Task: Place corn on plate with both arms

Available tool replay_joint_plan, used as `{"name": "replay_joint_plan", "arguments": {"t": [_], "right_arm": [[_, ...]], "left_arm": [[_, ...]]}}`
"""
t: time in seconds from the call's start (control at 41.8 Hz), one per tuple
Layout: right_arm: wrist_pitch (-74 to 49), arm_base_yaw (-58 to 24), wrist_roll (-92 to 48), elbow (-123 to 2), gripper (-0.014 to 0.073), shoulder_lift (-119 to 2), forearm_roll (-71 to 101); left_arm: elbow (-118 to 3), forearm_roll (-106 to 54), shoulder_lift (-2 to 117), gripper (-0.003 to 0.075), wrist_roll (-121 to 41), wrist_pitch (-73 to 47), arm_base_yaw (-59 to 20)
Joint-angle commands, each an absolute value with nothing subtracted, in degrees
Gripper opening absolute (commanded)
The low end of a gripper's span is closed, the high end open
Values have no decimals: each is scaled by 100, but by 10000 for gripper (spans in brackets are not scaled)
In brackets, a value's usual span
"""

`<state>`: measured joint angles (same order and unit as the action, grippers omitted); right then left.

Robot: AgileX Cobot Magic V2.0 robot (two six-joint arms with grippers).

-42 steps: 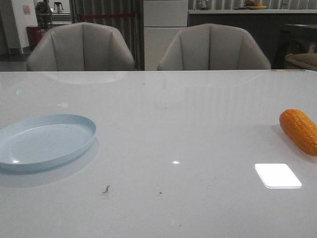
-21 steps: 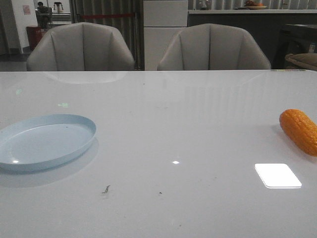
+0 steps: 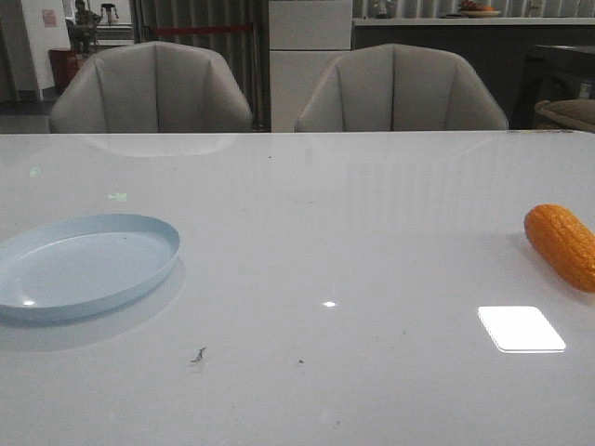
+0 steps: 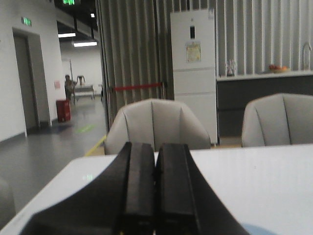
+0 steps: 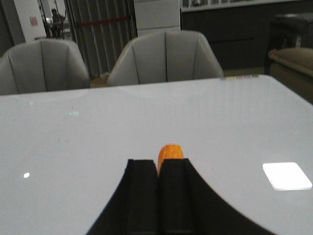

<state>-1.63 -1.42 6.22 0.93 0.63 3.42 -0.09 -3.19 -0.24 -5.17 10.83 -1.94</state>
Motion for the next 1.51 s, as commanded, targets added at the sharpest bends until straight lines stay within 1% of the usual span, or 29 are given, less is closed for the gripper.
{"name": "replay_joint_plan", "arguments": {"t": [0.0,0.12,0.192,0.287,0.455,0.551,0.67,0.766,0.934,1.077,1.101,1.173,1.341,1.413,1.437,1.485], "right_arm": [[583,-122,630,-522,57,186,325],[270,-122,630,-1424,57,25,290],[260,-122,630,-1881,57,-284,225],[282,-122,630,-2447,57,-1002,226],[309,-122,630,-3305,57,-2701,231],[313,-122,630,-3568,57,-3380,231],[286,-122,630,-3564,57,-4062,231],[-67,-122,630,-3564,57,-4477,231],[-592,-122,630,-3564,57,-4914,231],[-758,-122,630,-3564,69,-5063,226],[-775,-122,630,-3564,81,-5070,226],[-789,-122,630,-3564,162,-5070,226],[-832,-122,630,-3564,470,-5140,226],[-847,-122,630,-3564,537,-5196,226],[-886,-122,630,-3564,545,-5220,226],[-960,-122,630,-3564,541,-5248,226]], "left_arm": [[-437,-380,-114,90,-474,1778,-193],[-1176,-380,-84,90,-474,1215,-193],[-1695,-380,52,90,-474,723,-193],[-2319,-289,510,90,-474,282,-193],[-3138,-278,1784,90,-474,257,-193],[-3314,-278,2511,90,-474,257,-193],[-3312,-278,3371,90,-474,176,-193],[-3312,-316,4049,90,-474,84,-193],[-3312,-344,4987,90,-474,-30,-193],[-3312,-344,5504,116,-474,-659,-193],[-3312,-344,5570,130,-474,-812,-193],[-3312,-366,5710,173,-474,-1103,-193],[-3312,-411,5880,333,-474,-1072,-193],[-3312,-449,5893,407,-474,-905,-193],[-3312,-478,5893,430,-474,-811,-193],[-3312,-625,5893,449,-474,-743,-193]]}}
